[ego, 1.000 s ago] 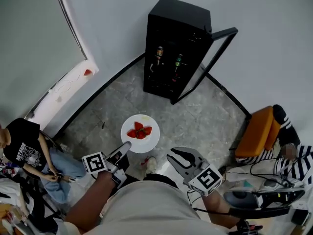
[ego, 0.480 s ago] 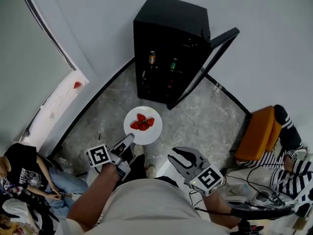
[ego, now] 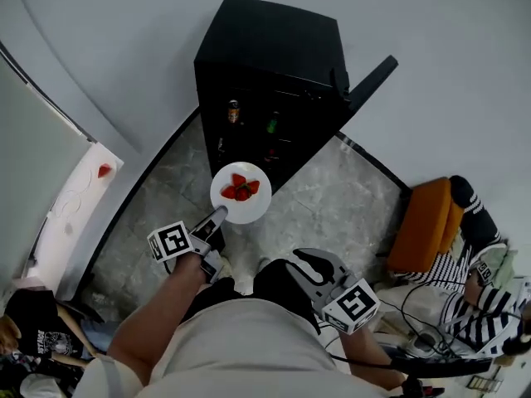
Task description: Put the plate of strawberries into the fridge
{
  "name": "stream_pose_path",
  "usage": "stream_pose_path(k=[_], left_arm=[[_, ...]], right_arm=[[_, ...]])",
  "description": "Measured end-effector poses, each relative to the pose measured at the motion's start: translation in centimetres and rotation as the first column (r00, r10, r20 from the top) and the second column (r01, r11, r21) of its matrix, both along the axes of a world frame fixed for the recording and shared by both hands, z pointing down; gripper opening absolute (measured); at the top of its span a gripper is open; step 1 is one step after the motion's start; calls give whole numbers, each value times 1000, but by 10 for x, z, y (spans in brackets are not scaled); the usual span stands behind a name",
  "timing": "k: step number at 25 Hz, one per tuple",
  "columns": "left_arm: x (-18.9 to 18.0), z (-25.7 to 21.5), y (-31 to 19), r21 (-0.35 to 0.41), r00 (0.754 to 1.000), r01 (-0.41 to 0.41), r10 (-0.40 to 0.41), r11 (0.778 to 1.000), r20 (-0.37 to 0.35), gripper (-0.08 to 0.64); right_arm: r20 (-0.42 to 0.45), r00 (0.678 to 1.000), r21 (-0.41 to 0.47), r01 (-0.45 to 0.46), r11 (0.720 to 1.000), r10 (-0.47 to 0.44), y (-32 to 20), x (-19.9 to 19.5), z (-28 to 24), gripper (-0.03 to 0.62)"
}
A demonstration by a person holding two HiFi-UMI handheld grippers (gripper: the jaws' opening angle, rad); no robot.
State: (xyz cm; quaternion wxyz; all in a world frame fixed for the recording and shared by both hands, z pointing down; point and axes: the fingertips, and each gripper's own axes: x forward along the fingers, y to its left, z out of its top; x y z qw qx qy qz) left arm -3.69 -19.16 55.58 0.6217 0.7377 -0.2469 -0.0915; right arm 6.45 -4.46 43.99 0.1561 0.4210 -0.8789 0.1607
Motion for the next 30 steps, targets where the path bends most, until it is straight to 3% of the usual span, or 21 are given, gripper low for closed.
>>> stream_pose_path(k=[7,16,24,30], left_arm=[[42,30,-93,-36,995,99,-98,994,20,23],[102,84,-191,-91,966,259,-257,961,36,23],[141,143,-269,-116,933,355,-343,928,107,25],[149,173,-292,-144,919,383,-360,912,163,25]], right_arm=[[-11,996,-15,90,996,-91,-69,41,1,100],[-39,983,-51,176,983,-178,-128,126,5,100],[-77,984,-125,150,981,-160,-154,198,23,100],[-81,988,-155,119,981,-133,-158,222,31,100]])
